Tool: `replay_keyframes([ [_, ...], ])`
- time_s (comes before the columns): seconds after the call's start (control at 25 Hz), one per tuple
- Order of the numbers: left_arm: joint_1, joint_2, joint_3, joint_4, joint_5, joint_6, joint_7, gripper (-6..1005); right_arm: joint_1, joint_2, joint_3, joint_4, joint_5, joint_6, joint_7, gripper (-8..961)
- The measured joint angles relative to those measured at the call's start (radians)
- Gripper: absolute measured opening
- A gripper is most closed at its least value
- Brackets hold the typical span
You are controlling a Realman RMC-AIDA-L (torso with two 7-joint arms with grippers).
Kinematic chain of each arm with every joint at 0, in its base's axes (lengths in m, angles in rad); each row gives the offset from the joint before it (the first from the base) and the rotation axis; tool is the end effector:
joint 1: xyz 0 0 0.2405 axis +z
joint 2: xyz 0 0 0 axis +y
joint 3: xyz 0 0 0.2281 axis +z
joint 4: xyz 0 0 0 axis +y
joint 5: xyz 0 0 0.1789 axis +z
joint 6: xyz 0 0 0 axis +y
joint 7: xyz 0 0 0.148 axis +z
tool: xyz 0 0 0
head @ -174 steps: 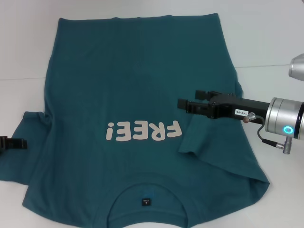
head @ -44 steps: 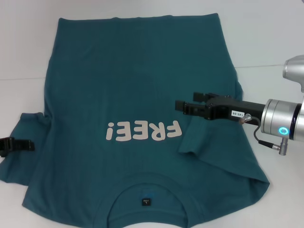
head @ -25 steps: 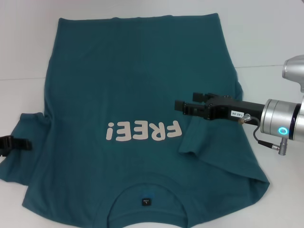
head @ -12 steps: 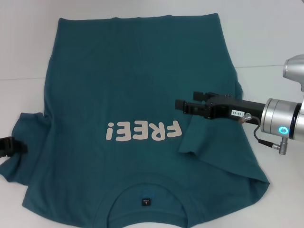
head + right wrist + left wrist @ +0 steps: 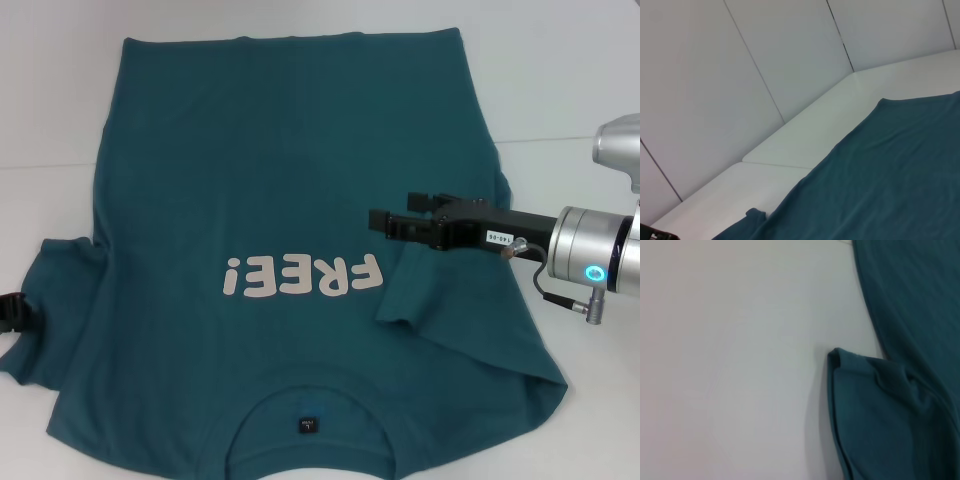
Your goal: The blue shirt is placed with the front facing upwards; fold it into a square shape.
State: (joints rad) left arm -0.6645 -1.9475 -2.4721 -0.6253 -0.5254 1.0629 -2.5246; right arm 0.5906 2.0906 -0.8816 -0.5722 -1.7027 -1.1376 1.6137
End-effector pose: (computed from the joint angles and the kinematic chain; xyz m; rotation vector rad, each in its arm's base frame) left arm -0.3121 0.3533 0.0612 -1.8570 -1.6721 -0.0518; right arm 0.2085 0.3492 -0.0036 -2.3761 0.9893 0.7790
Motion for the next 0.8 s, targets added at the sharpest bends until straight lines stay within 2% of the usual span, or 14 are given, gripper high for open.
replay_keyframes([
  [0.2, -0.001, 0.000, 0.005, -0.003, 0.001, 0.001, 0.002, 43, 0.000, 0.000, 0.000, 0.002, 0.000, 0.001, 0.000, 942],
  [0.8, -0.003, -0.001, 0.007, -0.013, 0.001, 0.008, 0.011, 40, 0.000, 0.000, 0.000, 0.003, 0.000, 0.001, 0.000, 942],
])
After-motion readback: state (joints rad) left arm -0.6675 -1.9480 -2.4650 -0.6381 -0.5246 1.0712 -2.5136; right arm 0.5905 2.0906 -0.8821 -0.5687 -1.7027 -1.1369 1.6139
